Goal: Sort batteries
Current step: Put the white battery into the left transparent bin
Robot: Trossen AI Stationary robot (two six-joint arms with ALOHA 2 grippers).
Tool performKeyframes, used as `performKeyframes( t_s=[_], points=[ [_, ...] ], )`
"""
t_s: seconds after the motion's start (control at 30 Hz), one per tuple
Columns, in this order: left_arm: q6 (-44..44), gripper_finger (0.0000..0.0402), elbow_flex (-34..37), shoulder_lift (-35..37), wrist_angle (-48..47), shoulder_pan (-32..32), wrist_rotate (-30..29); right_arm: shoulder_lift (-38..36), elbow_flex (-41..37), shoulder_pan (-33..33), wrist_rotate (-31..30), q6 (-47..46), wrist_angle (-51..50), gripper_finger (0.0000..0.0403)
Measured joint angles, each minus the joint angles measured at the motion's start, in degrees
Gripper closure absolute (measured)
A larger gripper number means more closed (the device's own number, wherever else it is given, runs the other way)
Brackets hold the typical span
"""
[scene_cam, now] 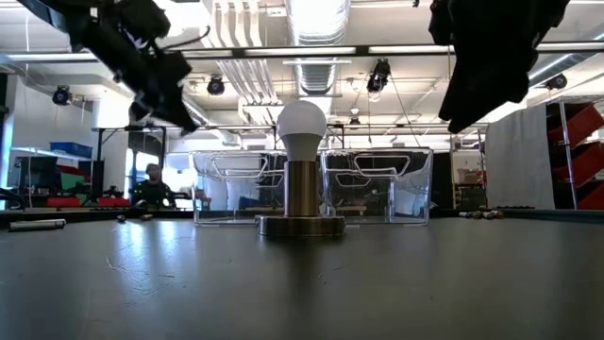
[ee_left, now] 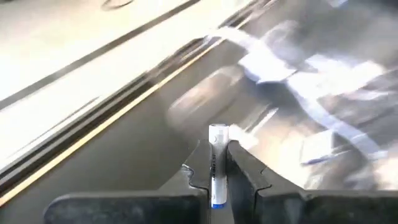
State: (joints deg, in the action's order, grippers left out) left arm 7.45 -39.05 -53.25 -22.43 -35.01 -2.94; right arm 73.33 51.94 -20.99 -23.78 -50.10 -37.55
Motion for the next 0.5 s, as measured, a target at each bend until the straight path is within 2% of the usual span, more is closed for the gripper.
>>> performKeyframes(
  t_s=[0.07, 0.23, 0.5],
  points=[
    [0.4, 0.0393, -2.1, -1.3, 0.5, 0.1, 2.2, 0.2, 0.0, 0.0, 0.2, 0.6, 1.2, 0.0184],
    [-3.5, 0.0393, -8.6, -8.4, 0.3, 1.2, 2.3, 0.2, 0.0, 0.0, 1.7, 0.7, 1.3, 0.0184],
    [-10.1, 0.0392, -21.3, -25.8, -3.6, 4.4, 2.6, 0.2, 0.0, -0.1, 2.3, 1.3, 1.2, 0.0184]
  ],
)
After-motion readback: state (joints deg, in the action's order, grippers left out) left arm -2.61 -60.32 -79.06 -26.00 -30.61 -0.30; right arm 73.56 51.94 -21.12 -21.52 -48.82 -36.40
